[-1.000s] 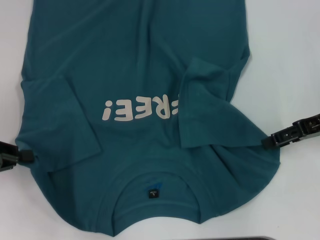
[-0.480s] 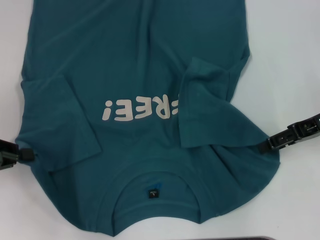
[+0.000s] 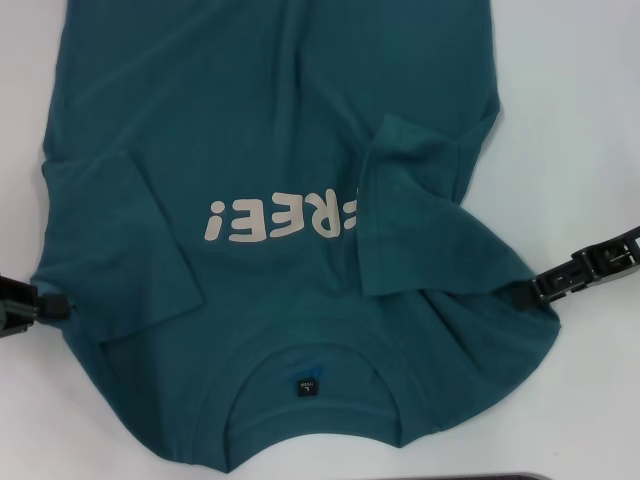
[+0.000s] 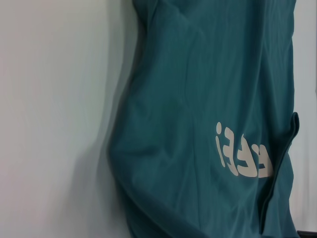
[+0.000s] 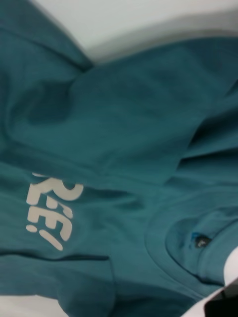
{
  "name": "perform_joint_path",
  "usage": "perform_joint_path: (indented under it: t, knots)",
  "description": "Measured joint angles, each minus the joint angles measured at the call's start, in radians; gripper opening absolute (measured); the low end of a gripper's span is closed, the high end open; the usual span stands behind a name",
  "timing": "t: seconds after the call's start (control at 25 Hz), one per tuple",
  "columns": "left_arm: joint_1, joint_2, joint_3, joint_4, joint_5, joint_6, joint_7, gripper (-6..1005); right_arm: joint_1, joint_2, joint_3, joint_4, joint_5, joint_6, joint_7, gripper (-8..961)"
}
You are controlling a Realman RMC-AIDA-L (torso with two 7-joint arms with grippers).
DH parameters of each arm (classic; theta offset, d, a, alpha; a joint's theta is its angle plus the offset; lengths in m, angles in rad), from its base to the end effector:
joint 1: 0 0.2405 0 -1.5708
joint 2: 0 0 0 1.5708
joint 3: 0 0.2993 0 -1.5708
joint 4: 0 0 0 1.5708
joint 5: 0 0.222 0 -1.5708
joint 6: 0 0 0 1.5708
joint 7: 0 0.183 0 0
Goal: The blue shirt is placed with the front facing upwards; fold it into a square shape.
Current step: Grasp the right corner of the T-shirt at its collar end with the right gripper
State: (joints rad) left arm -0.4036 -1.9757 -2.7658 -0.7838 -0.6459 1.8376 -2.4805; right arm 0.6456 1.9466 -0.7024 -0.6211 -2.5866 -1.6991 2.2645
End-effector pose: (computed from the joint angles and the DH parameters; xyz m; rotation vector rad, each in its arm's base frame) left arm -0.3926 0.2842 0.0186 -1.9965 -2.3100 -0.4138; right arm 0.3487 0.3460 -0.0261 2.5471 -1.8228 0.1485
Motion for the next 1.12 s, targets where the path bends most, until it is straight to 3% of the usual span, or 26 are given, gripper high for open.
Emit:
perform_joint_path:
  t: [0.2,0.76,1.12]
  knots:
    - [-0.002,-0.001,0.0,0.0,0.001,0.0,0.0,6,-0.006,-0.004,-0.005,0.0,-0.015,0.016,0.018,744]
    - [0.006,-0.003,0.0,0.002,0.001,0.002,0.006,13,0.004,0.02,-0.002,0.0,-0.003,0.011,0.011,744]
    - [0.006,-0.003,0.0,0.001,-0.001,0.001,0.007,13,-0.003,0.009,-0.001,0.0,0.053,0.005,0.019,721]
